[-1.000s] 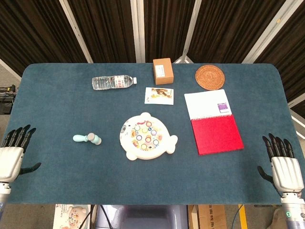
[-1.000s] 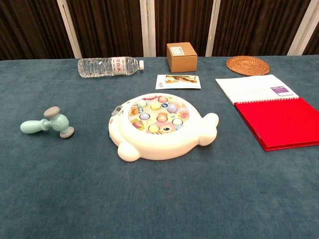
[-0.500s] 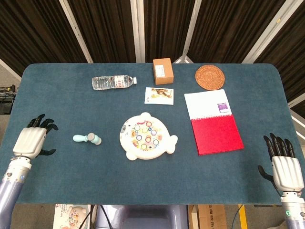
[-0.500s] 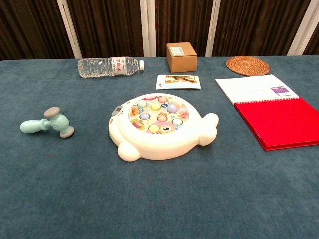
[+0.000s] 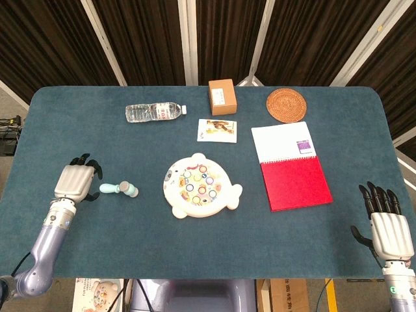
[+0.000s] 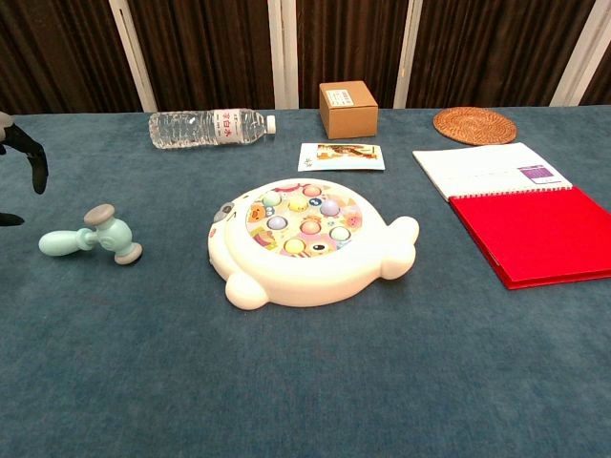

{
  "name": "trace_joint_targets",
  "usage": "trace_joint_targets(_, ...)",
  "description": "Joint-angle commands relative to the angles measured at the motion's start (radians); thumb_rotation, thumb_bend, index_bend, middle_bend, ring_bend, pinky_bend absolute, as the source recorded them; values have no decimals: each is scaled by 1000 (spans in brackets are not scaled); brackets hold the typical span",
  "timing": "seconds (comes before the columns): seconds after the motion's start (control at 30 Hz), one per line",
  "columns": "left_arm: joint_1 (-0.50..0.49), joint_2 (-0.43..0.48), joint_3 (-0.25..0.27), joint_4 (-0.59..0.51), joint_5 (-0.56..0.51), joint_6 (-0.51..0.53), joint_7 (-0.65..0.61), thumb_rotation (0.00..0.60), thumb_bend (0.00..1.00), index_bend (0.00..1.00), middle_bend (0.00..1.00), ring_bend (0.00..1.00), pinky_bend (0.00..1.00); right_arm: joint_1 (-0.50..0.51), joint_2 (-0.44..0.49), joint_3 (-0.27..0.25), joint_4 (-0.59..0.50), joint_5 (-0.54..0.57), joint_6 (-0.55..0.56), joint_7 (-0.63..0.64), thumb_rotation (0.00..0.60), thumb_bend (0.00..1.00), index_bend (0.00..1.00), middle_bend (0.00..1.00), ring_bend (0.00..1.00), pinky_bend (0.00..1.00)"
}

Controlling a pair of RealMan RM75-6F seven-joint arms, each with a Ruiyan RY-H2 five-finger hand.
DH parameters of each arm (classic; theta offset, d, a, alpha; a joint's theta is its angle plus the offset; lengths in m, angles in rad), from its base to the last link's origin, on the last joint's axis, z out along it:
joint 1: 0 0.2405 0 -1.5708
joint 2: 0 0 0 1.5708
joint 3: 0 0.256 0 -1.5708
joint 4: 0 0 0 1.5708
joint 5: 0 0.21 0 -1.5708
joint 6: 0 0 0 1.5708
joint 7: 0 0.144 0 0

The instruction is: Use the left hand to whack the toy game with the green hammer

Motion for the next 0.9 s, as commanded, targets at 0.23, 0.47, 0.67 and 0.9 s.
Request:
trace_joint_targets(0.23, -60, -95, 15, 73, -69, 3, 56, 600, 460, 482, 297, 130, 225, 1, 3, 2, -4, 8, -6, 10, 600, 265, 0, 0, 0, 0)
trace_joint_targets(0.47, -96, -145, 19, 105, -108, 6, 80, 600, 468, 482, 296, 130, 225, 3, 3, 4, -6, 13, -11, 18, 600, 264, 0, 0, 0, 0)
trace_joint_targets(0.67, -118, -173, 21, 115, -137, 4, 88, 600, 476, 482, 293, 130, 225, 3, 4, 5, -7, 15, -12, 23, 600, 265, 0, 0, 0, 0)
trace_joint_targets(0.9, -137, -184, 36, 107, -152, 17, 86, 600, 476, 485, 297, 130, 225, 4, 5, 4, -10, 16, -12, 25, 600, 265, 0, 0, 0, 0)
